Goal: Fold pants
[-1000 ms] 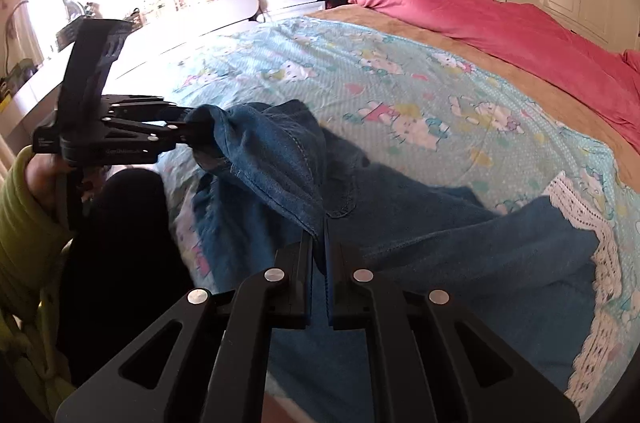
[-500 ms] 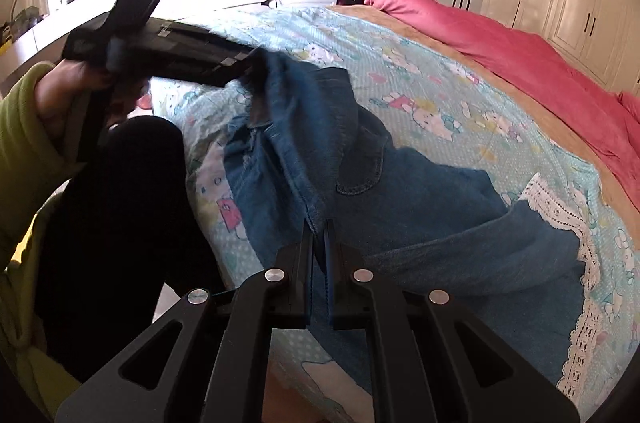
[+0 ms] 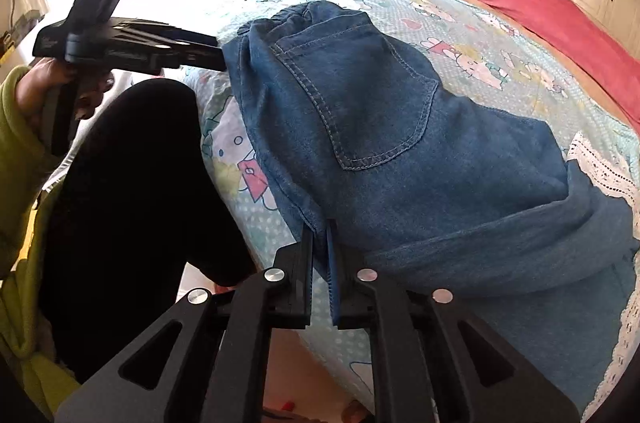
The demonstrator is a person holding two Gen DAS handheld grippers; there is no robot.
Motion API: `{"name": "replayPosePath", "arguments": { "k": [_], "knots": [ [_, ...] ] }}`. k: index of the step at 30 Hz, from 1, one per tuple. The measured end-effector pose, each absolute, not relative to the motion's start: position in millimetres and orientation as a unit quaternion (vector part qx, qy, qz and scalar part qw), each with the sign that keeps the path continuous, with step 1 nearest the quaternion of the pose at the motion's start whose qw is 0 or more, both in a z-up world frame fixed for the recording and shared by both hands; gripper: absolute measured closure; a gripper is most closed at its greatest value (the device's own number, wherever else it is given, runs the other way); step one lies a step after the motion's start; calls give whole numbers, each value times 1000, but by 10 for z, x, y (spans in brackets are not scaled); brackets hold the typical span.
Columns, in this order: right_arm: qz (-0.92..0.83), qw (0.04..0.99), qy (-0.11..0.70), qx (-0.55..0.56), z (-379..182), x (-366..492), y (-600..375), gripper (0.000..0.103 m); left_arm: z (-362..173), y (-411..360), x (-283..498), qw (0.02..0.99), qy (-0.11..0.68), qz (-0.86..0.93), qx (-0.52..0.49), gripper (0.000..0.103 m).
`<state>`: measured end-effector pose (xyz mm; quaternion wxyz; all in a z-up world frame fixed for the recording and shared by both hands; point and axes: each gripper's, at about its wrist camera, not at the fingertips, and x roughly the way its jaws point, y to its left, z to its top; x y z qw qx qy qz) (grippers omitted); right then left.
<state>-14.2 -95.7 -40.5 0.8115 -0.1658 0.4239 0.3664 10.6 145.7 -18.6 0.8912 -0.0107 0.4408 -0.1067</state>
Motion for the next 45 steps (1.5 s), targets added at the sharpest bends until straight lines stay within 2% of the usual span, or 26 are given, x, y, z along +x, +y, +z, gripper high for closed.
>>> {"name": "replayPosePath", "arguments": {
  "k": [3,11,14,18,23,32,34,36,45],
  "knots": [
    [365,809,427,-172,-412,-151,-952,95,-123,1612,14,896,431,-104,-39,46],
    [392,819,387,-164,79,-216,-1001,62,134,1464,177,908,396,-109,-79,48],
    [369,833,375,-168,170,-89,-979,62,203,1288,270,908,392,-123,-79,57],
    [327,834,413,-162,44,228,-999,62,77,965,469,896,414,-151,-55,66],
    [274,816,487,-149,-380,322,-1182,61,-263,850,622,888,443,-124,-14,66],
    [285,831,466,-108,-239,250,-1315,59,-133,852,514,906,407,-114,-1,66],
    [281,842,449,-105,-115,216,-1368,47,-49,866,473,909,401,-113,-6,62],
    [279,849,437,-101,-23,198,-1421,47,28,879,446,911,397,-110,-9,51],
    [237,877,410,-77,246,261,-1725,45,248,904,272,919,379,-102,-12,30]
  ]
}}
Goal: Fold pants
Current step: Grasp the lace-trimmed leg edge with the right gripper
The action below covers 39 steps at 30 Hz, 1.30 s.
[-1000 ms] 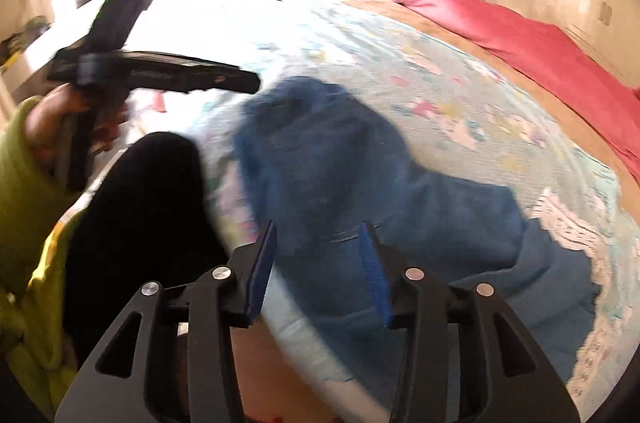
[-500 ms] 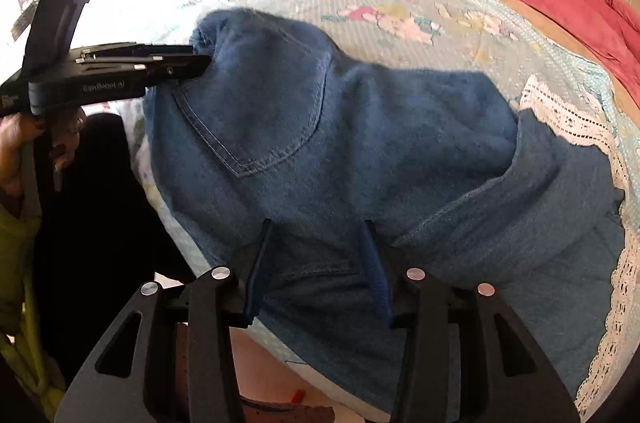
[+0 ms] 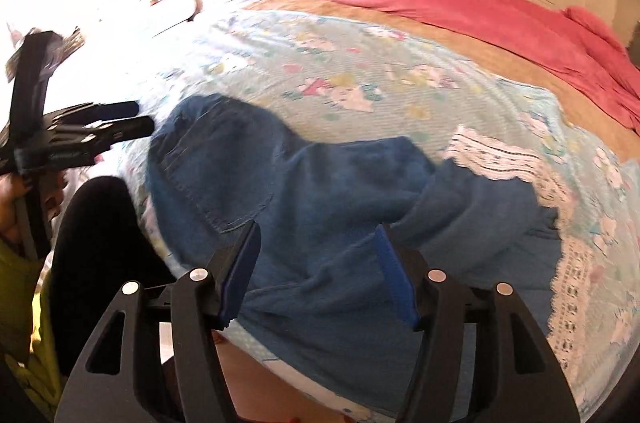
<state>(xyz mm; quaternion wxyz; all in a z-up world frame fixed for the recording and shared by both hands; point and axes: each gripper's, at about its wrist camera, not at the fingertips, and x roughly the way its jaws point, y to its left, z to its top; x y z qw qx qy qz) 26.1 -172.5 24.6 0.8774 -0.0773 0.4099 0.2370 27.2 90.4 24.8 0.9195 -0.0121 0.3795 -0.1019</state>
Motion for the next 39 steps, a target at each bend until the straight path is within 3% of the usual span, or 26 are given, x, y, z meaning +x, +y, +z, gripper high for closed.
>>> {"name": "replayPosePath", "arguments": {
  "k": [16,17,18,19,26,36,39],
  "knots": [
    [149,908,387,-64,640,591,-2477,44,481,362,222,916,369,-161,-8,20],
    [145,908,388,-66,657,639,-2497,23,477,312,220,914,368,-168,-9,20],
    [141,910,383,-68,688,704,-2519,11,472,232,221,912,368,-180,-10,20],
    [137,914,377,-67,710,755,-2548,7,456,148,228,909,370,-191,-9,20],
    [131,899,412,-70,629,1390,-2450,7,194,-361,334,884,399,-243,-10,20],
    [79,858,500,-88,-102,2229,-2224,9,-276,-827,463,848,448,-284,-16,20],
    [59,855,510,-72,-261,2364,-2252,20,-355,-909,493,843,453,-290,-11,20]
  ]
}}
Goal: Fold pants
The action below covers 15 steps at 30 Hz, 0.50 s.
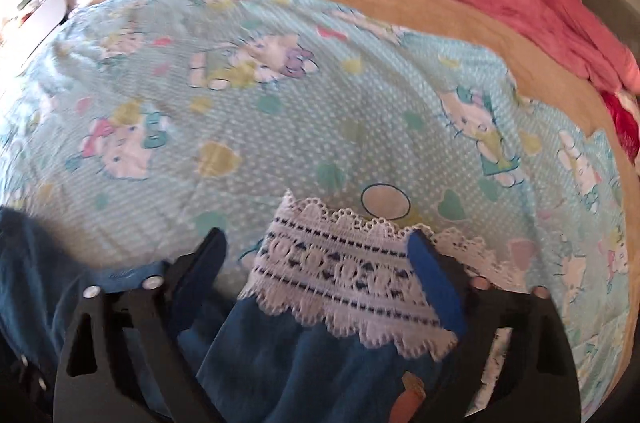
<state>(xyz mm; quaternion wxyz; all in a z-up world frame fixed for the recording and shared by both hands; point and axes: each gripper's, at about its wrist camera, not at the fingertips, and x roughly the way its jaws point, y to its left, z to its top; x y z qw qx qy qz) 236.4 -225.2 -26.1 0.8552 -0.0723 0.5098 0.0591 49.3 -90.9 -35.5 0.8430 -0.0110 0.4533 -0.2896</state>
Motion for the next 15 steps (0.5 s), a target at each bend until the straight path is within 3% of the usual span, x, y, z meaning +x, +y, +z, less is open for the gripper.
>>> {"name": "replayPosePath", "arguments": {
  "k": [3,5,6,8,15],
  "knots": [
    [49,856,510,-77,-353,2429,-2268,40,-432,-964,521,840,459,-290,-8,20],
    [79,853,512,-63,-399,2442,-2296,70,-450,-977,523,840,457,-291,-9,22],
    [84,856,507,-59,-391,2430,-2322,73,-454,-982,524,841,456,-292,-9,26],
    [92,864,493,-55,-324,2384,-2380,90,-450,-974,527,843,452,-291,-7,33],
    [107,893,437,18,161,2017,-2916,94,-419,-949,549,848,442,-291,-15,35]
  ]
}}
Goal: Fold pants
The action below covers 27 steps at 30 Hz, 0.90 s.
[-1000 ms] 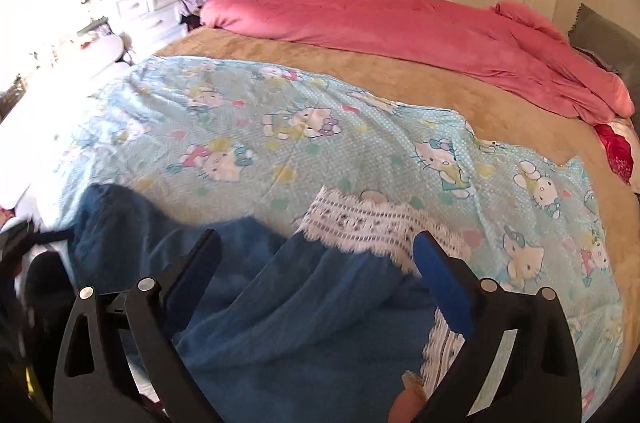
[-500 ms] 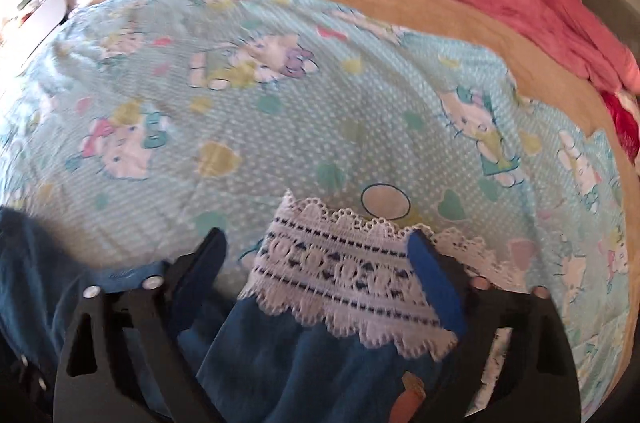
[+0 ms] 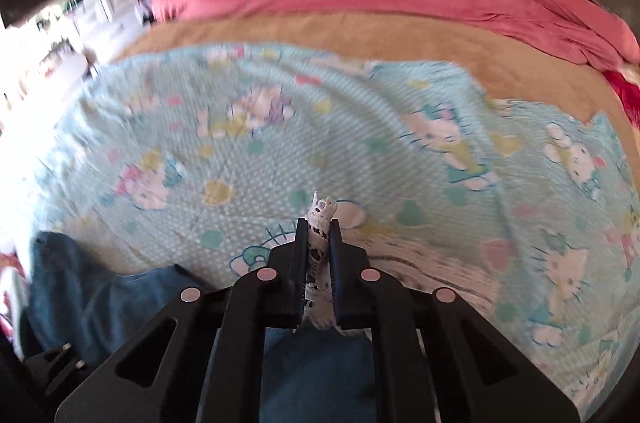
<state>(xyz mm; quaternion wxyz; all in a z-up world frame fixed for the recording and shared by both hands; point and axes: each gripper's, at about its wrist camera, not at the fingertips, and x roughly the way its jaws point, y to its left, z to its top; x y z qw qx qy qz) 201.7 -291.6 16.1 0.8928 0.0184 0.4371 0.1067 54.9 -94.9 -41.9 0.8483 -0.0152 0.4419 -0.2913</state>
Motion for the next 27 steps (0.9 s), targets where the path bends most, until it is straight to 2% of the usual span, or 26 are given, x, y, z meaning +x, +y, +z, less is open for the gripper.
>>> {"name": "replayPosePath", "arguments": {
  "k": [2,4,6,8,14,19,25,27],
  "knots": [
    [114,900,420,43,309,1860,-3091,94,-419,-948,569,851,439,-290,-13,35],
    [118,905,404,65,428,1692,-3269,94,-432,-966,568,850,440,-290,-12,47],
    [118,909,392,81,515,1518,-3422,94,-430,-971,568,850,438,-292,-6,90],
    [121,910,385,92,566,1350,-3535,94,-418,-987,574,846,441,-300,-9,103],
    [122,908,384,112,541,779,-3794,94,-337,-927,478,845,427,-321,3,103],
    [116,894,412,135,285,391,-3921,94,-314,-982,310,849,416,-324,37,103],
    [107,877,448,139,22,161,-3928,91,-371,-989,231,845,422,-324,50,103],
    [103,874,456,135,-32,87,-3910,85,-377,-1002,215,844,422,-325,53,103]
  ]
}}
